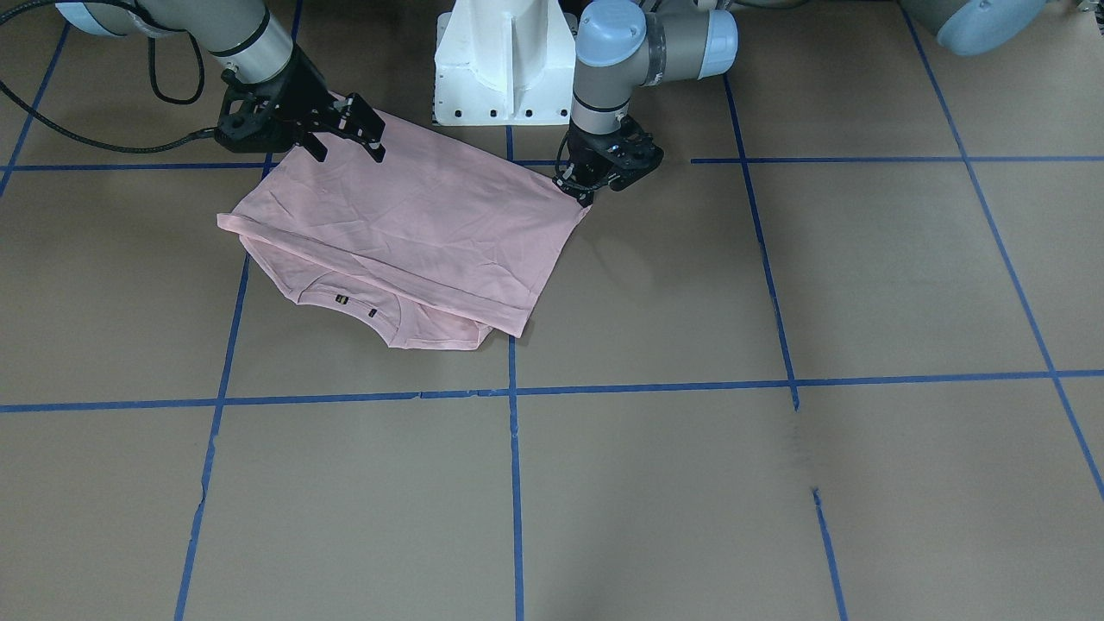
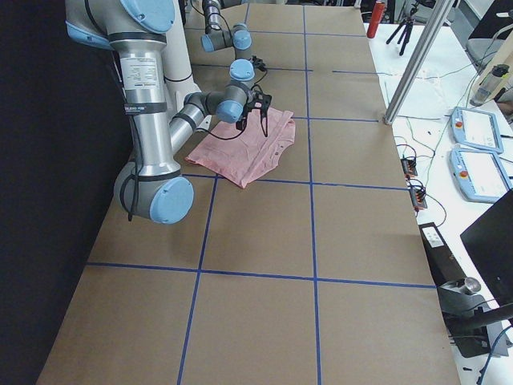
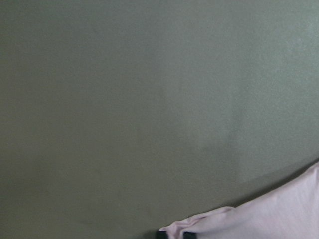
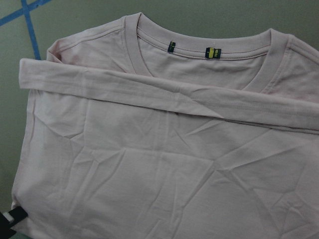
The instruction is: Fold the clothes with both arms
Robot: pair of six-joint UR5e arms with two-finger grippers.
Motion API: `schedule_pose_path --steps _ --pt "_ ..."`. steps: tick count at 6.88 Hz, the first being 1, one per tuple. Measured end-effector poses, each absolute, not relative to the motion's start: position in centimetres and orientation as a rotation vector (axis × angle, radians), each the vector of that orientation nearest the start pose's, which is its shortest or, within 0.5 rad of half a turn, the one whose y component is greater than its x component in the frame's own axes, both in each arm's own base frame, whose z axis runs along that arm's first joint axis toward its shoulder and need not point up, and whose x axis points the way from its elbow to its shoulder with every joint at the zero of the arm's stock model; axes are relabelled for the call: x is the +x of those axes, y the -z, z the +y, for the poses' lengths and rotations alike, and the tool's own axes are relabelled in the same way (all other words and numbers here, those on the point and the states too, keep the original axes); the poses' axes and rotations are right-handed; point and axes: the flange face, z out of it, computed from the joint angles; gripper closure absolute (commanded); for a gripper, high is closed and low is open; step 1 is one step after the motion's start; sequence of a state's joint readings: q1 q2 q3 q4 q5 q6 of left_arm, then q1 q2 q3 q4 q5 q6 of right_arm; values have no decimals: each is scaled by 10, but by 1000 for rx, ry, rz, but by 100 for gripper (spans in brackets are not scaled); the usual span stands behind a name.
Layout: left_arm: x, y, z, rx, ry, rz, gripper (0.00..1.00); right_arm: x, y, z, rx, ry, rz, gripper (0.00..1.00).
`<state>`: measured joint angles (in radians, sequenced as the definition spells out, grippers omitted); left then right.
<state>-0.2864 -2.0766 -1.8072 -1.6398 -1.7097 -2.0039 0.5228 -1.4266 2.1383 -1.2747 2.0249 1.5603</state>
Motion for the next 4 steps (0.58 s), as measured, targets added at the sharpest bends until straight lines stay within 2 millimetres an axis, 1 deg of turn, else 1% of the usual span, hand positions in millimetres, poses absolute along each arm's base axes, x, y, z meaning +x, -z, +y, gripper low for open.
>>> schedule_pose_path --steps 1,2,3,4 --pt "573 -264 -297 -189 625 810 100 -377 -291 -321 -140 -234 -1063 0" --pt "566 -263 -306 -180 637 808 100 -377 -290 -321 -141 -234 -1063 0" --pt "555 -262 -325 -165 663 801 100 -377 -290 -321 -139 -235 -1063 0" --pt "541 -263 -350 -144 705 789 100 -376 -291 -322 -136 -238 -1063 0"
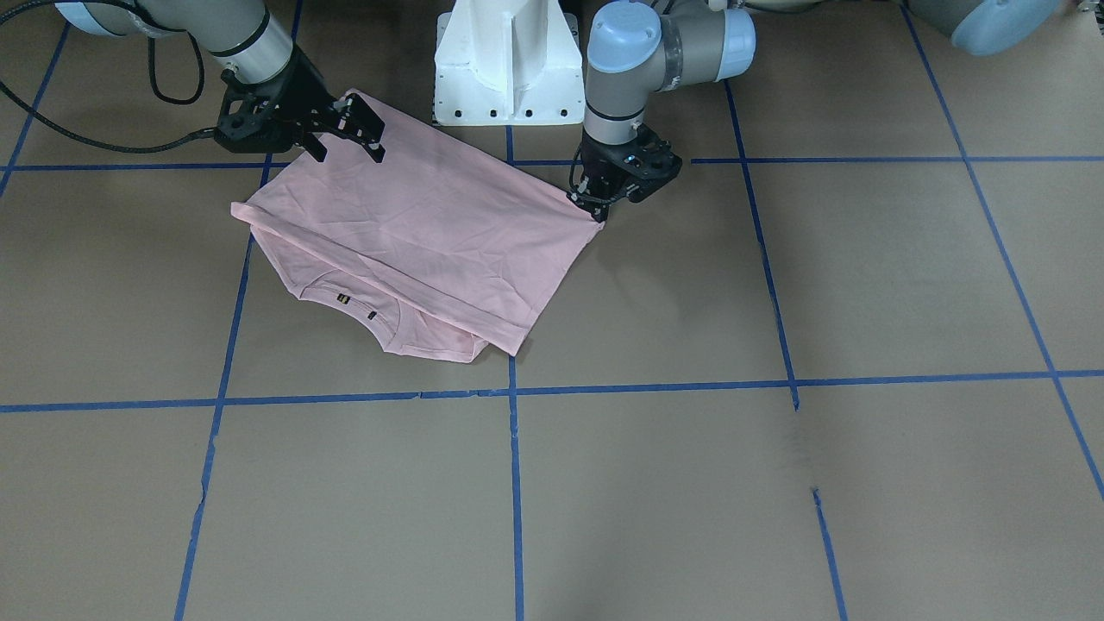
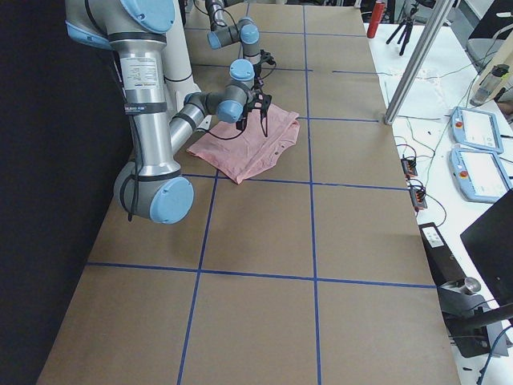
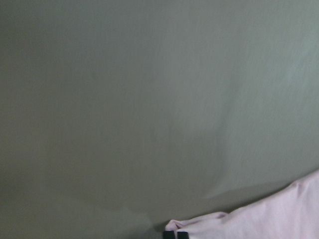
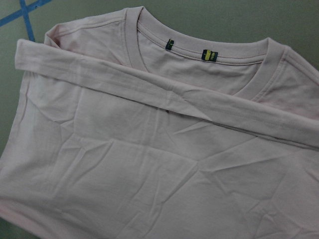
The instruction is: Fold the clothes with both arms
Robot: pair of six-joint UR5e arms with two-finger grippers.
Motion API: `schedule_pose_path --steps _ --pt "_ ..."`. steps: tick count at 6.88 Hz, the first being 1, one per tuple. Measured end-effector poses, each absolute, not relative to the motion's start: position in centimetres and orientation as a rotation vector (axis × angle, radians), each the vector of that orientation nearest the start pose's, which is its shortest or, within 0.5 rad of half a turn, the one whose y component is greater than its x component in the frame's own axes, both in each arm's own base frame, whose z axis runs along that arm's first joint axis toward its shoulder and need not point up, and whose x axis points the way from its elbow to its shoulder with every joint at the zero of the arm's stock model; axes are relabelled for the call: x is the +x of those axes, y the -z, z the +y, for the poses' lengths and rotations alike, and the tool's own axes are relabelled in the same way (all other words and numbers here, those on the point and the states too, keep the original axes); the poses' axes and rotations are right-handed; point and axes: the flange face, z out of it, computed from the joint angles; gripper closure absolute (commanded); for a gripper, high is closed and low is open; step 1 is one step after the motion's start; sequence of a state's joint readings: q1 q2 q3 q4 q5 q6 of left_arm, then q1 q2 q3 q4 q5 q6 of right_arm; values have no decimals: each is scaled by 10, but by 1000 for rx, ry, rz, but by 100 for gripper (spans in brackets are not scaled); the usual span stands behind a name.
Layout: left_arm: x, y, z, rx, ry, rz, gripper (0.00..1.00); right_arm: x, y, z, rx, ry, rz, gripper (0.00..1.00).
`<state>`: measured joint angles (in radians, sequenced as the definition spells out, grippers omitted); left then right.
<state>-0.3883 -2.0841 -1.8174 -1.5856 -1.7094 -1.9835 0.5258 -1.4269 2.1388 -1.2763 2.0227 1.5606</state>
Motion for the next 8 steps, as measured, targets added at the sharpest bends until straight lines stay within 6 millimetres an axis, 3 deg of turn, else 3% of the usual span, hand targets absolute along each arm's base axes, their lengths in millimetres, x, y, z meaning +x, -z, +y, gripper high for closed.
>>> schedule_pose_path --steps 2,4,5,8 --pt "506 -264 -412 -91 799 788 100 -375 -292 -324 -131 -246 -1059 0" --pt "481 -256 -487 -18 849 783 100 -373 -294 -328 -127 -257 -1053 0" --pt "479 -251 -526 21 854 794 100 -373 -298 -332 -125 -267 -1046 0" --pt "510 -251 -620 138 807 907 100 -372 -308 -344 -116 -294 -1027 0"
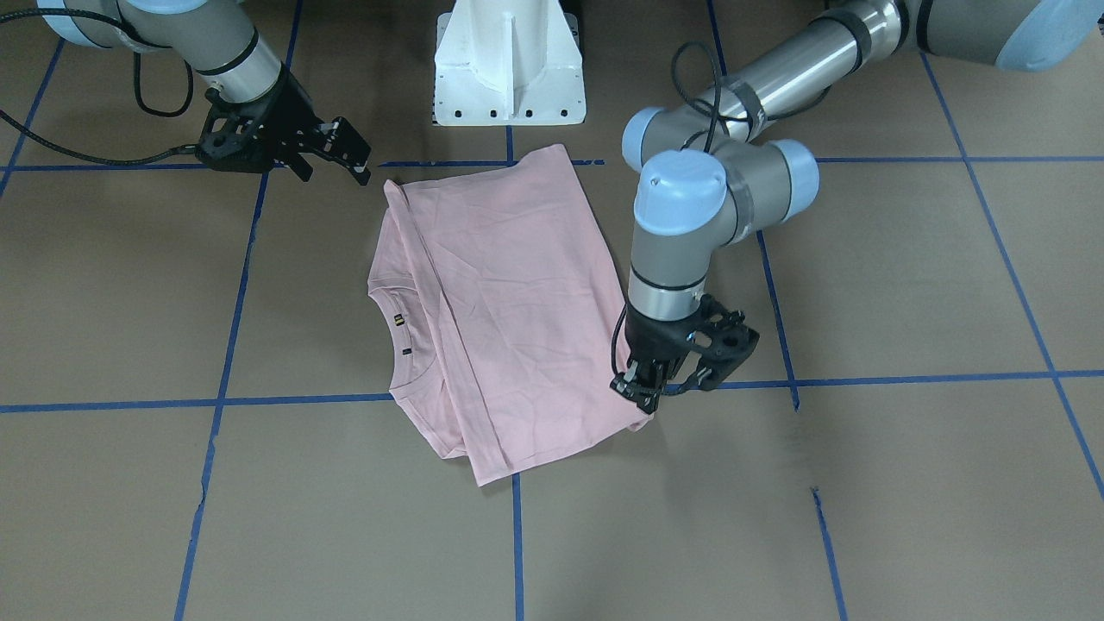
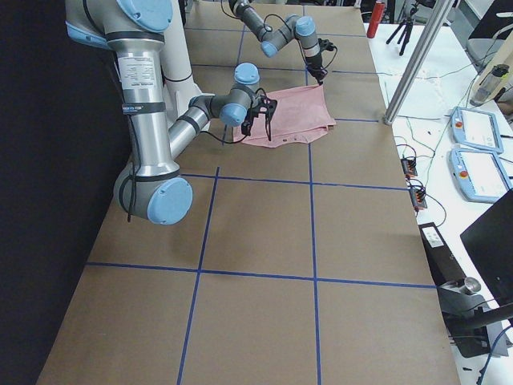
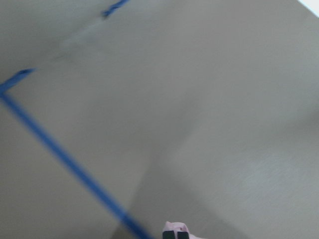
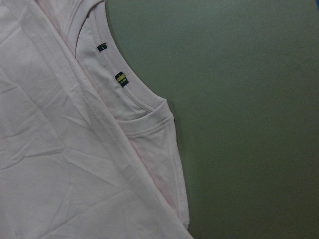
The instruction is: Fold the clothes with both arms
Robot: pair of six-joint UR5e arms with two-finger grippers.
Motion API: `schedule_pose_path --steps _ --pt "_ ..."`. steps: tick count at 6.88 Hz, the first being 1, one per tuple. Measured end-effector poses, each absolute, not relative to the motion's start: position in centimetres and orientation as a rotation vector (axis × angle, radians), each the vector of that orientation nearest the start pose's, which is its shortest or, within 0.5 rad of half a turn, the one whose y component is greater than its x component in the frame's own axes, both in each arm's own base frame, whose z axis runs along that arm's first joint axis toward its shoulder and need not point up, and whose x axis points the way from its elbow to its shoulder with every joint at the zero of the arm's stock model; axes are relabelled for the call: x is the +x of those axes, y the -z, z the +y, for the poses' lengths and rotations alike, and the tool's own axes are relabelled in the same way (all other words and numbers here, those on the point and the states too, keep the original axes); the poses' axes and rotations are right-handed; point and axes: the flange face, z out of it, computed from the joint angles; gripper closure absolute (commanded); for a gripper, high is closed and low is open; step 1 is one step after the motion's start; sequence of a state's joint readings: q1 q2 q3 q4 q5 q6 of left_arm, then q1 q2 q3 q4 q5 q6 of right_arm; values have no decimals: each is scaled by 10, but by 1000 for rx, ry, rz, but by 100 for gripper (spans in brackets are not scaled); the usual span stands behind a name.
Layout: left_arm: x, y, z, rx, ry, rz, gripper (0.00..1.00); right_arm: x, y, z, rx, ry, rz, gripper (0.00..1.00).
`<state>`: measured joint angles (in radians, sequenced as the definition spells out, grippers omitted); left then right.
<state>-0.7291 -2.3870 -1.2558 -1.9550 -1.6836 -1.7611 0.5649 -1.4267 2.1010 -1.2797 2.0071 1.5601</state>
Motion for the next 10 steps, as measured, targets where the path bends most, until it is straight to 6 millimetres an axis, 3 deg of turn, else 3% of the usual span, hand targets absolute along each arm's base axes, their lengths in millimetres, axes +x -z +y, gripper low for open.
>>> schedule_pose_path --steps 1,2,3,6,7,8,9,10 --pt "526 -259 -642 196 786 956 100 -374 -310 -346 -112 -298 -1022 0" --pt "539 -266 -660 247 777 1001 60 -377 -307 -349 -106 -300 -1025 0" --pt "545 -269 -669 294 765 1021 1 -384 -302 -353 -101 -299 -1031 0" --pt "540 -272 -675 385 627 977 0 -396 -301 -364 -80 -314 -1022 0" --pt "530 -279 -665 327 594 958 0 -397 -301 -365 -73 -316 -1020 0" --pt "511 -289 -639 265 564 955 0 -398 -303 -366 -69 -317 -1015 0" --pt "490 -291 -597 207 538 947 0 -399 -304 -366 -65 -319 -1011 0" --pt "480 -282 -539 130 536 936 0 -399 -305 -366 -61 -322 -1008 0"
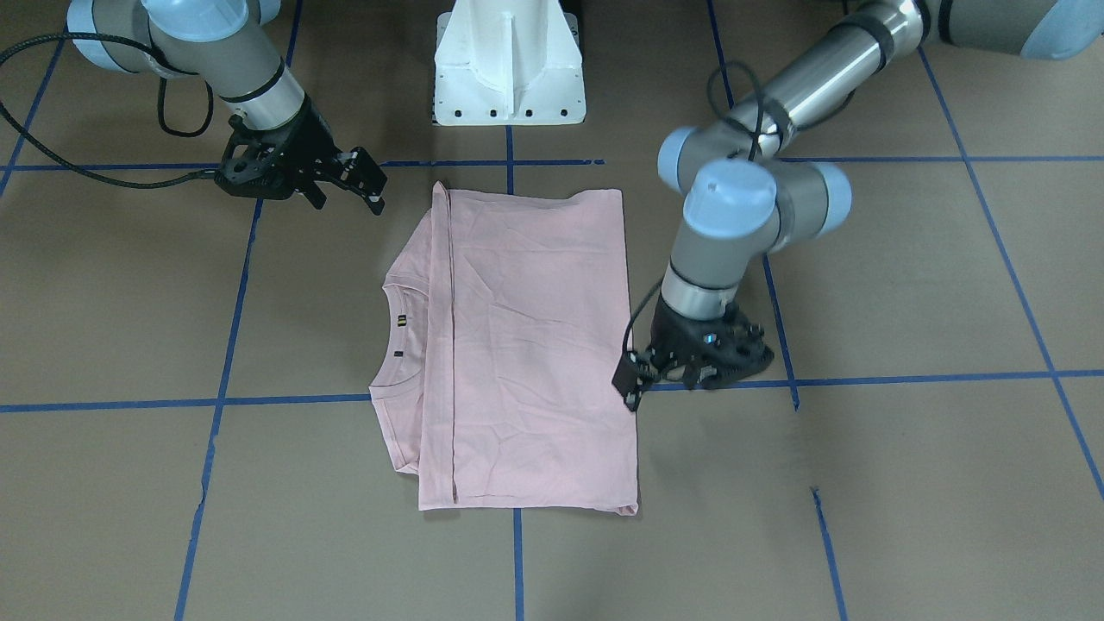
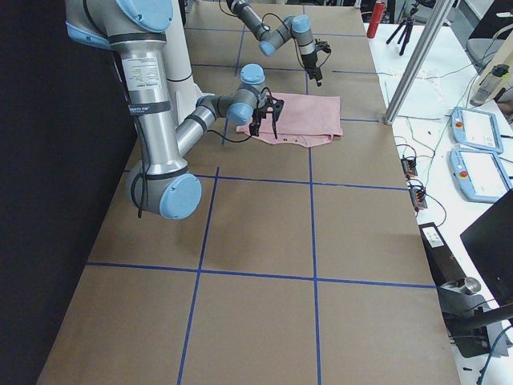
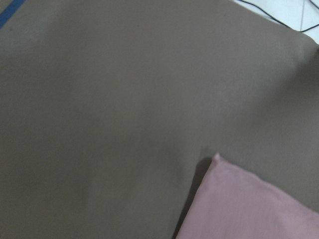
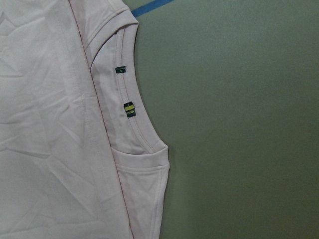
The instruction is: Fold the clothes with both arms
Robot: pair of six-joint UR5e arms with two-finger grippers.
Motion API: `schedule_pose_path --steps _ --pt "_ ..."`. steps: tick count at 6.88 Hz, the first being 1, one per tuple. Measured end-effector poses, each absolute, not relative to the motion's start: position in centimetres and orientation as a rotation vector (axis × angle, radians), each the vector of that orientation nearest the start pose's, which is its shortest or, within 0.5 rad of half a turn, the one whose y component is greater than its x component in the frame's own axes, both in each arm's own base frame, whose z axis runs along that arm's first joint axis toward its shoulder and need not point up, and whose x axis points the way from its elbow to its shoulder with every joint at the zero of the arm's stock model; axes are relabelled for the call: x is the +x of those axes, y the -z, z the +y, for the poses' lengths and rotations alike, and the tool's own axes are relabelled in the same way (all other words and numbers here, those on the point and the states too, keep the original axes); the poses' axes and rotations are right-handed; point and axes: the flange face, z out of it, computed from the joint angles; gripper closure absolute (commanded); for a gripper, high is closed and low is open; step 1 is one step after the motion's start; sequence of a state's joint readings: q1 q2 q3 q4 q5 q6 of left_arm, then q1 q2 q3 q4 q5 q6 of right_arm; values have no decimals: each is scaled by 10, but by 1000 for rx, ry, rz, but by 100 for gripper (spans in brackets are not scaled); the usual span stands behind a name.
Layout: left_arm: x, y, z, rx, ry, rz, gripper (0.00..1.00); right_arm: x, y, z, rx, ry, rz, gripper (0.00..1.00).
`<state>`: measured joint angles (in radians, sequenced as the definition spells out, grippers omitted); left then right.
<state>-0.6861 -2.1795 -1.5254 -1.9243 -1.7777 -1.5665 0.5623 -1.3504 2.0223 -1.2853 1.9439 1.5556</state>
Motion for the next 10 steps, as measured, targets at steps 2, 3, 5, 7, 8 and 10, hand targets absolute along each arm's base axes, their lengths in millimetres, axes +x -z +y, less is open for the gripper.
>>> schedule_pose_path --steps 2,3,5,7,8,10 --pt "475 -271 -423 -45 626 940 0 -399 -306 -367 -57 -324 -1006 0" --pt "490 -273 -372 -127 684 924 0 -397 -306 -368 -55 -328 -1006 0" --pt "525 -283 -306 -211 756 860 0 -396 -305 -369 -52 -330 -1009 0" --pt "540 -287 -281 -239 767 826 1 -395 -304 -370 -51 -331 -1011 0" --pt "543 -289 -278 -240 768 818 2 -395 -303 -370 -50 -331 -1012 0" --pt "546 -293 -278 -227 779 810 5 -395 -303 -370 -50 -331 -1012 0"
